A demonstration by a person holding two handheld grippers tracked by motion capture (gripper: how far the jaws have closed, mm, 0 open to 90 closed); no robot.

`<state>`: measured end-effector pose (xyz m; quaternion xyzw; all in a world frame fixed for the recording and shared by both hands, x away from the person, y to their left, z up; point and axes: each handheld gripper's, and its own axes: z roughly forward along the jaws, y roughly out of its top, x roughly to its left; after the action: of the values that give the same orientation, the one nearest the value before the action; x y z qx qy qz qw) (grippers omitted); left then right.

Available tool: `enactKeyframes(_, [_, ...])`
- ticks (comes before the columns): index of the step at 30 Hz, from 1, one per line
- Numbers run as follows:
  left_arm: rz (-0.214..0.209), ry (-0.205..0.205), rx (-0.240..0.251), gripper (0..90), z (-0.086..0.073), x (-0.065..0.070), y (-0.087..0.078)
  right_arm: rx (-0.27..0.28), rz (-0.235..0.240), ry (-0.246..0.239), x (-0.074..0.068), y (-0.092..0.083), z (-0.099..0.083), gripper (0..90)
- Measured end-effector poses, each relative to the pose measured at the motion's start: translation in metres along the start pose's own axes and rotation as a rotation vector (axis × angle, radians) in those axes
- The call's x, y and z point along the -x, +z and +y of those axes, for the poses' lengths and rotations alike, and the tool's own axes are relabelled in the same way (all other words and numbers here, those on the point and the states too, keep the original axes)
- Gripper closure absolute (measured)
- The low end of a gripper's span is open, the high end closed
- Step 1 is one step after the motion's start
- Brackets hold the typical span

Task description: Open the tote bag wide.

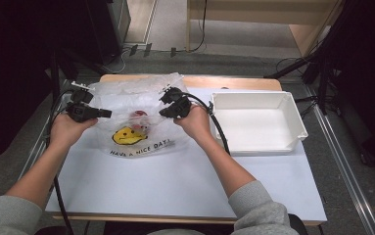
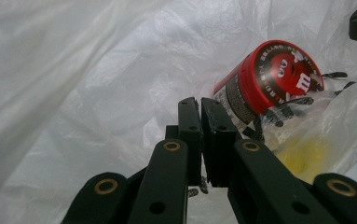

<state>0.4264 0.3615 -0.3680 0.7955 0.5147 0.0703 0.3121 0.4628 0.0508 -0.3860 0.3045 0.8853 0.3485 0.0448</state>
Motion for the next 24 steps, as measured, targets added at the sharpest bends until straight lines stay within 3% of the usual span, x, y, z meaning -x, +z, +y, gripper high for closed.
enactKeyframes(9, [0.004,-0.024,-0.013,88.3,-0.018,-0.007,0.009,0.003,-0.007,0.0,-0.002,0.001,-0.01,90.0])
enactKeyframes(24, [0.025,-0.057,-0.03,88.9,-0.039,-0.02,0.008,-0.027,-0.017,0.025,0.0,0.008,-0.035,90.0])
